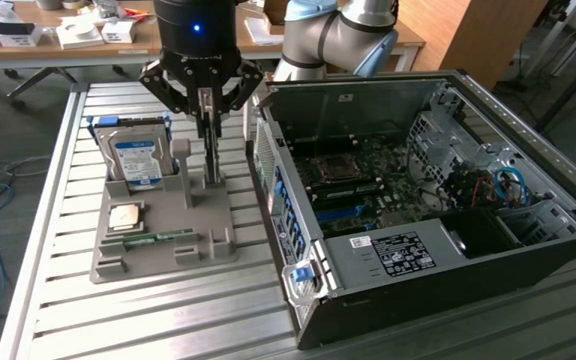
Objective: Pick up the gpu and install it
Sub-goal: 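Pick up the gpu and move the gpu toward the slot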
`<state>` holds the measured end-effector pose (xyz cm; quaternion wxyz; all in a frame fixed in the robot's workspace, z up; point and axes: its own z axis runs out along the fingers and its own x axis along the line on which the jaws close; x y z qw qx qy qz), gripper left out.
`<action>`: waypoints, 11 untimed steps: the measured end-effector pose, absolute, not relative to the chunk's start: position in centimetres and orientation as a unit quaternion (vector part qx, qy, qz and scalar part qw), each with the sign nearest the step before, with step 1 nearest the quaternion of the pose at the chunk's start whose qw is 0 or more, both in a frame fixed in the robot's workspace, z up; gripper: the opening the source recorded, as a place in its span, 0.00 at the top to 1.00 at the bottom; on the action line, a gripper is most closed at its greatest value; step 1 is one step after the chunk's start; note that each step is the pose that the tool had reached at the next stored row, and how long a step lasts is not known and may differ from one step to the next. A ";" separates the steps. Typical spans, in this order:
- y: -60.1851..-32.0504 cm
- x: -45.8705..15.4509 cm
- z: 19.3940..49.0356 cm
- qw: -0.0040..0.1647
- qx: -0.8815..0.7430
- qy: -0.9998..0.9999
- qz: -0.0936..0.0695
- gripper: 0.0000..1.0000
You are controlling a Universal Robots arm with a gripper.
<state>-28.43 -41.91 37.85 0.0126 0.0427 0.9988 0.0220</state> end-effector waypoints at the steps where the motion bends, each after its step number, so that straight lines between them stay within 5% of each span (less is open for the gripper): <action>1: -41.9 -28.4 37.9 0.013 0.043 0.999 0.022 0.74; 11: -41.9 -28.4 39.5 0.013 0.043 0.999 0.022 0.74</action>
